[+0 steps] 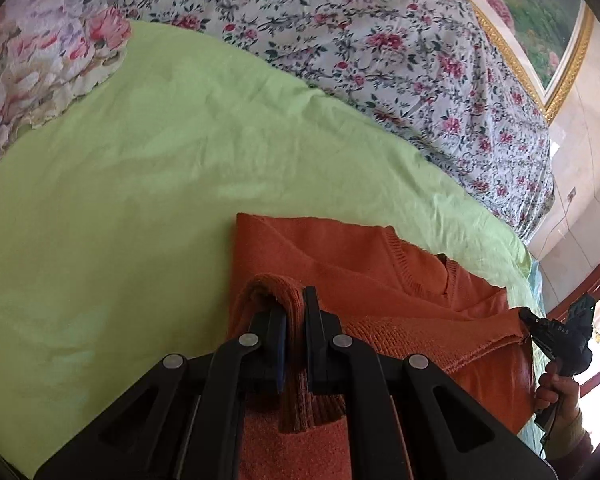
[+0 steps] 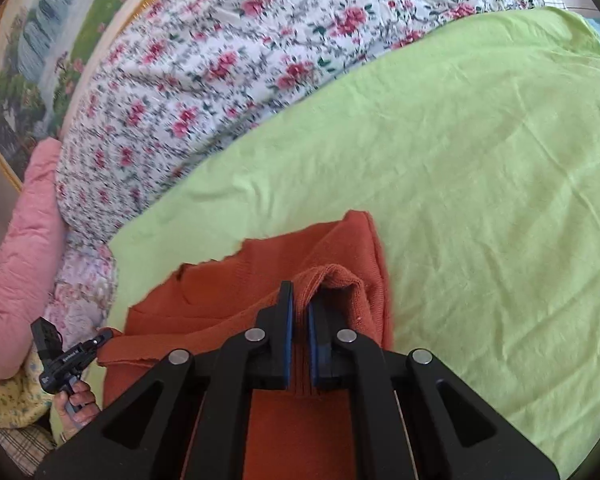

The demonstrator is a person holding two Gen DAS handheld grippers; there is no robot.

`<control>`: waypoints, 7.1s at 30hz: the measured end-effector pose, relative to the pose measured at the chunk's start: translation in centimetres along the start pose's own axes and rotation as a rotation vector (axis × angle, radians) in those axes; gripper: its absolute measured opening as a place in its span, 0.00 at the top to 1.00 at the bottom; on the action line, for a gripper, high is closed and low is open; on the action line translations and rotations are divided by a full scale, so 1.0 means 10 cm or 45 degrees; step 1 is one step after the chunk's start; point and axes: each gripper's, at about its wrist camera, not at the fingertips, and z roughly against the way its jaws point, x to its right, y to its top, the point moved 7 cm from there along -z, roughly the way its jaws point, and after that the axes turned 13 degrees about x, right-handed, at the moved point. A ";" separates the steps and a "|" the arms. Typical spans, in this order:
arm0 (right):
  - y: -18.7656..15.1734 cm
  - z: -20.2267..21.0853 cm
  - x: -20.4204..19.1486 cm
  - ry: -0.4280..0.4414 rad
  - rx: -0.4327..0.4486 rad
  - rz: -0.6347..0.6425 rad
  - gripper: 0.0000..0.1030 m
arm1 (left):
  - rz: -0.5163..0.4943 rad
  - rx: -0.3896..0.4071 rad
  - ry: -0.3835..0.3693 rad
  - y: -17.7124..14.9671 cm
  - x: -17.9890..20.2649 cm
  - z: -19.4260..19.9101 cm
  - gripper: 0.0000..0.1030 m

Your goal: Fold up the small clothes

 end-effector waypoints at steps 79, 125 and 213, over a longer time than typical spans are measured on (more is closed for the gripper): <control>-1.36 1.69 -0.40 -0.127 -0.025 0.094 0.54 | 0.128 -0.199 -0.026 -1.73 0.52 1.81 0.56; -0.79 0.93 -0.30 0.125 -0.166 -0.126 0.53 | -0.174 -0.174 -0.308 -1.79 2.51 0.36 0.96; -0.54 0.17 0.19 0.081 -0.351 -0.048 0.67 | -0.029 -0.433 -0.340 -1.40 2.22 -0.65 0.73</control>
